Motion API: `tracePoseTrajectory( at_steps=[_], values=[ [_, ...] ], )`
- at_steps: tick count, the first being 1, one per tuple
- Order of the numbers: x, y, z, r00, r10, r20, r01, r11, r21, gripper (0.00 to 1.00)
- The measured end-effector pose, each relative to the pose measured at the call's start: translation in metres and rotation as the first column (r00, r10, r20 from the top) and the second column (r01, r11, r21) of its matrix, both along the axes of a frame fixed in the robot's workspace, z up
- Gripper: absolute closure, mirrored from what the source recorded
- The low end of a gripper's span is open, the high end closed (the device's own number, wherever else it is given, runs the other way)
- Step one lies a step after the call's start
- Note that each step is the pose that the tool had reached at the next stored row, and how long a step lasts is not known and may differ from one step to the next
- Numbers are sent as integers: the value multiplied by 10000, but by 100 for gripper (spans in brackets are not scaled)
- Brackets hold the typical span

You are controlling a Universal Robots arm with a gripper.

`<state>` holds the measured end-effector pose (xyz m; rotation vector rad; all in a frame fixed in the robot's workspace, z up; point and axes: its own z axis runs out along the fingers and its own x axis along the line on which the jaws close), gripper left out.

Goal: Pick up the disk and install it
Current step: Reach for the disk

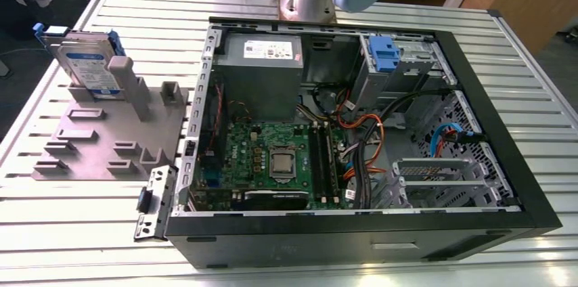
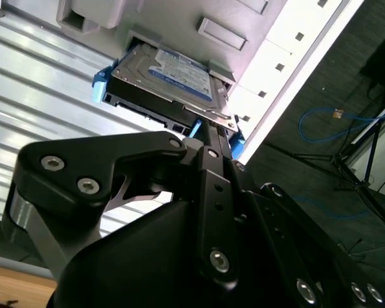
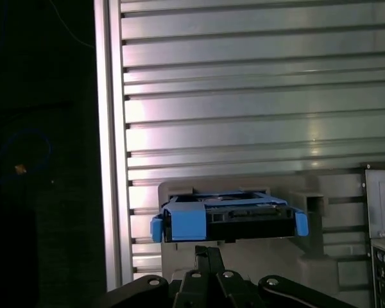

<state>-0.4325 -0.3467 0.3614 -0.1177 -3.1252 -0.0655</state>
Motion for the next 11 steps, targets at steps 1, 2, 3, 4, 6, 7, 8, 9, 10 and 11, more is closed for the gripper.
tracePoseTrajectory(
  at_steps=[1,2,3,4,6,7,8,9,10,11],
  values=[
    [-4,14,-8,10000,0,-4,0,10000,0,89],
    [-8,30,-18,10000,0,-7,0,10000,1,89],
    [-11,45,-25,10000,0,-14,0,10000,1,89],
    [-15,58,-34,10000,0,-23,0,10000,1,89],
    [-23,84,-49,10000,-1,-36,1,10000,1,89],
    [-26,87,-55,10000,-1,-38,1,10000,2,89],
    [-28,86,-58,10000,0,-41,0,10000,1,89],
    [-28,86,-58,10000,1,-43,-1,10000,0,89],
    [-28,86,-58,10000,1,-44,-1,10000,0,89],
    [-28,87,-59,10000,0,-43,0,10000,0,89]
  ],
)
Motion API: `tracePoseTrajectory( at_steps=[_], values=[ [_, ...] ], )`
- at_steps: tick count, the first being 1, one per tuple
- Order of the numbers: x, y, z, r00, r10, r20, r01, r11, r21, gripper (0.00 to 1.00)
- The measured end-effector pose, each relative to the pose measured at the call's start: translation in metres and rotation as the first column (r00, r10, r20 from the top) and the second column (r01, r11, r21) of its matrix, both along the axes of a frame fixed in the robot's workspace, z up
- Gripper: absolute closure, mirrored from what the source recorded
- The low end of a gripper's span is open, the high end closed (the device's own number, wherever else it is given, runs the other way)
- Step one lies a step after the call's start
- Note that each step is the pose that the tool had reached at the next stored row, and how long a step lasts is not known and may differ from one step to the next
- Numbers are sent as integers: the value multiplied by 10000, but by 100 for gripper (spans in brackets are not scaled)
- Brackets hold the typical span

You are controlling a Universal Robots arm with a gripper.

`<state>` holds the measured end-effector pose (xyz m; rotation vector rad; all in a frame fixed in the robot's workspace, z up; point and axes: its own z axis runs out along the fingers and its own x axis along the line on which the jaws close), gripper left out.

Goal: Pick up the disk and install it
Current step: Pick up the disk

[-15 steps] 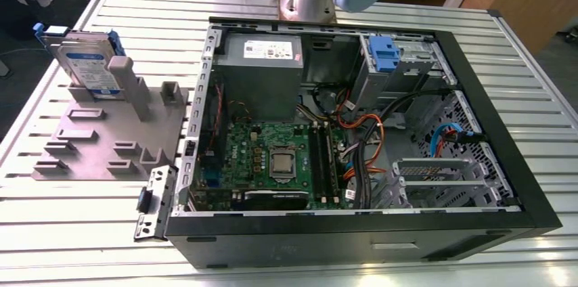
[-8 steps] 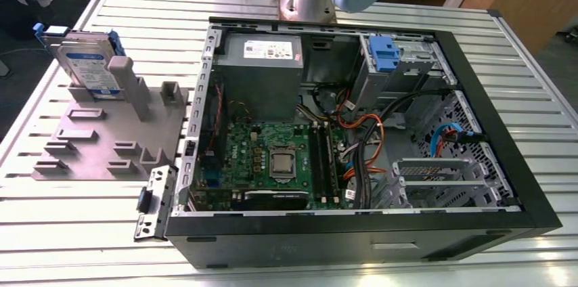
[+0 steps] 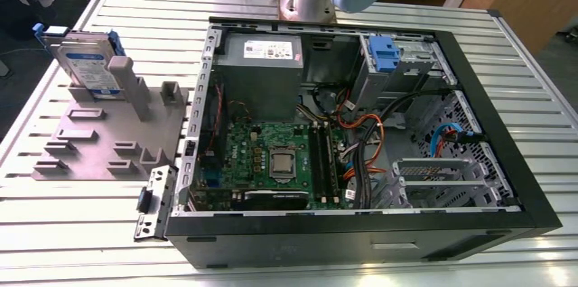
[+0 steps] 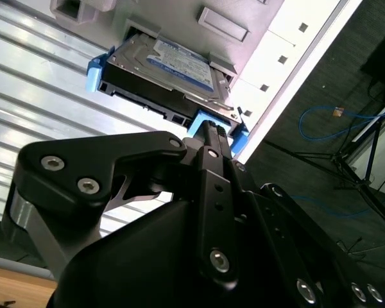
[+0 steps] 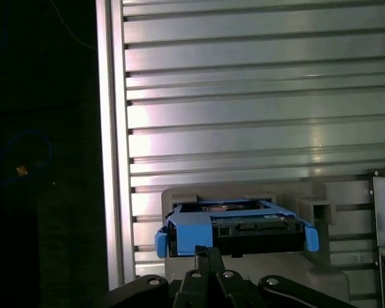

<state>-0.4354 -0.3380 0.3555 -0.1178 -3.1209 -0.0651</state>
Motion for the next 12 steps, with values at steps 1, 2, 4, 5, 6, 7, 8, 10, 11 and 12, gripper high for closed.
tracePoseTrajectory(
  at_steps=[1,2,4,5,6,7,8,10,11,12],
  values=[
    [-1,0,-3,10000,0,1,0,10000,1,89],
    [-3,0,-6,10000,0,1,0,10000,1,89],
    [-3,0,-6,10000,0,2,0,10000,1,89],
    [-3,0,-6,10000,0,1,0,10000,1,89],
    [-3,0,-6,10000,0,1,0,10000,1,89],
    [-3,0,-6,10000,0,1,0,10000,1,89],
    [-3,0,-6,10000,0,1,0,10000,1,89],
    [-3,0,-7,10000,0,1,0,10000,1,89],
    [-3,0,-7,10000,1,1,-1,10000,1,89],
    [-3,0,-7,10000,3,2,-3,10000,1,89]
  ],
)
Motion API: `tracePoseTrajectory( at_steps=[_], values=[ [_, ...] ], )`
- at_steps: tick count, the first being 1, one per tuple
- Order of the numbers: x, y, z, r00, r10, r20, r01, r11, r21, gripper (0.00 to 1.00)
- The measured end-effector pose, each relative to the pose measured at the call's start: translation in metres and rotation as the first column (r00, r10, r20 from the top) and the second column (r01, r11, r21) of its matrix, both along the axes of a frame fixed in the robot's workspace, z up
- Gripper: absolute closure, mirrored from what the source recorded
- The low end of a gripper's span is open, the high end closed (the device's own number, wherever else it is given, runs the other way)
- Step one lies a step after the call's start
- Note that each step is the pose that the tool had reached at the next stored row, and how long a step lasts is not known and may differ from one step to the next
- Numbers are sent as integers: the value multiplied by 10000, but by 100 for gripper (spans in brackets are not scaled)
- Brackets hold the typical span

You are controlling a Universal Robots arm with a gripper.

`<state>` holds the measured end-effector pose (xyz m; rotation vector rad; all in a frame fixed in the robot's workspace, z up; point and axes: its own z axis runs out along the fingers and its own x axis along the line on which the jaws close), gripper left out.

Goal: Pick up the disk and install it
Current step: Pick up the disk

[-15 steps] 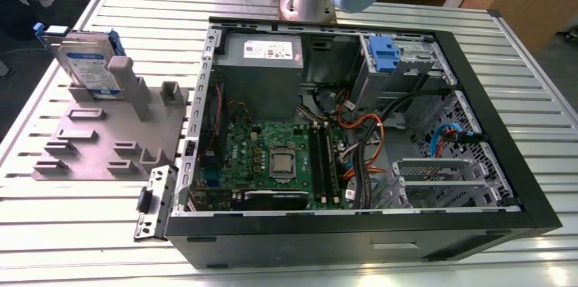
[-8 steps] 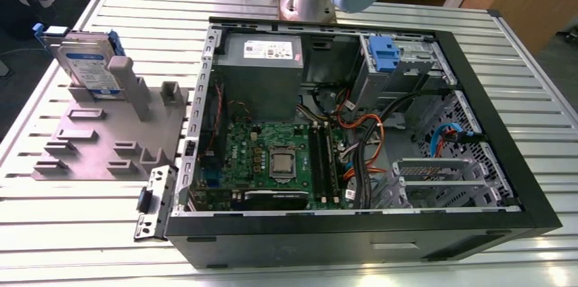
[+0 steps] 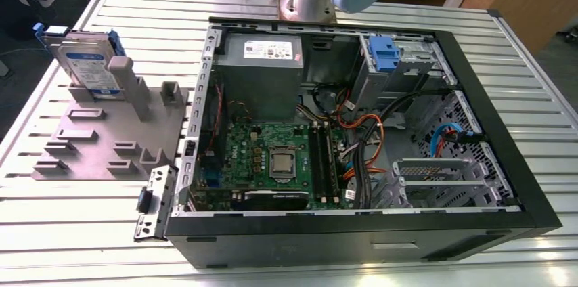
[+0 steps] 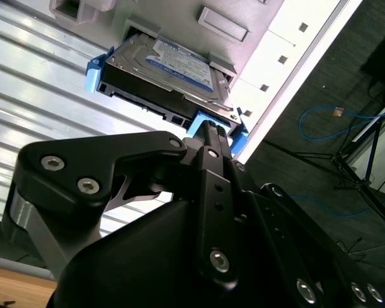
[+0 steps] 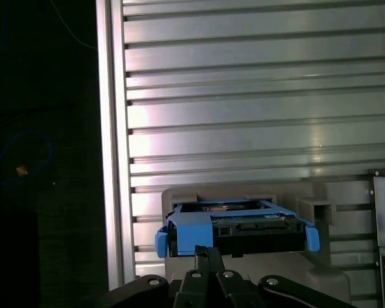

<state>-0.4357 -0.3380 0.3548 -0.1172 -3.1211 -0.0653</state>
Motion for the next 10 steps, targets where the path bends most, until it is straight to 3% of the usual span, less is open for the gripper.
tracePoseTrajectory(
  at_steps=[10],
  values=[
    [0,0,0,9990,451,0,-451,9990,0,89]
  ],
)
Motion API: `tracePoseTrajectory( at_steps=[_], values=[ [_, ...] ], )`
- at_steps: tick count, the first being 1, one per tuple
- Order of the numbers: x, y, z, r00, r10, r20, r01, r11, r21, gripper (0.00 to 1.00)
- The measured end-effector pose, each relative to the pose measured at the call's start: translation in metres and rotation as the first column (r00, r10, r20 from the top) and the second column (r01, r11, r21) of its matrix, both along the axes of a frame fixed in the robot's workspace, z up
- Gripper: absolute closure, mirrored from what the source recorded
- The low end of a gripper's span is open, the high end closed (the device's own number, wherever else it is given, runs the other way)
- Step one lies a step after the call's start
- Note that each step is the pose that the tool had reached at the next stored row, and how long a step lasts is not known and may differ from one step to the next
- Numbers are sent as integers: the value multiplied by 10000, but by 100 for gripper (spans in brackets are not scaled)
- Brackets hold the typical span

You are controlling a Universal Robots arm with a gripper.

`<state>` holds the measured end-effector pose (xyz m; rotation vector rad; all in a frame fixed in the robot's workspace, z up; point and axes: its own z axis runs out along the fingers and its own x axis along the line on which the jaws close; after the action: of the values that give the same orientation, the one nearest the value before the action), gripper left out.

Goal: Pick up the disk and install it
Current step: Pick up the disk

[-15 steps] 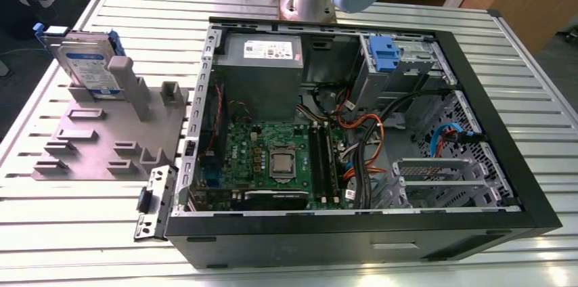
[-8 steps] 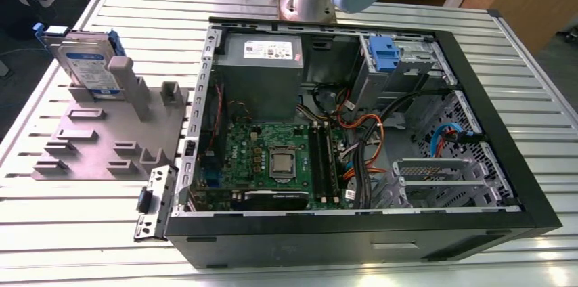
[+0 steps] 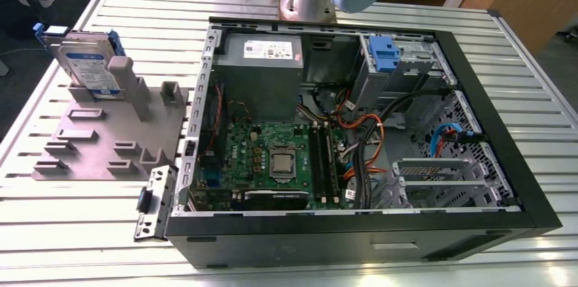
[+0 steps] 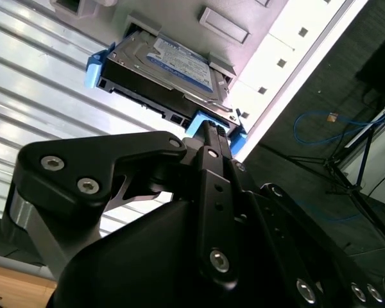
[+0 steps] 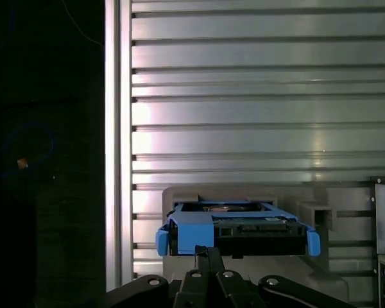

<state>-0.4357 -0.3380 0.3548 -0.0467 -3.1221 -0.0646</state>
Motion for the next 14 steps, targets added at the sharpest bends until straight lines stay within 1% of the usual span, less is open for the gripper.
tracePoseTrajectory(
  at_steps=[6,14],
  values=[
    [0,0,0,9999,171,-1,-171,9999,0,89],
    [0,0,0,9998,200,-1,-200,9998,0,89]
  ],
)
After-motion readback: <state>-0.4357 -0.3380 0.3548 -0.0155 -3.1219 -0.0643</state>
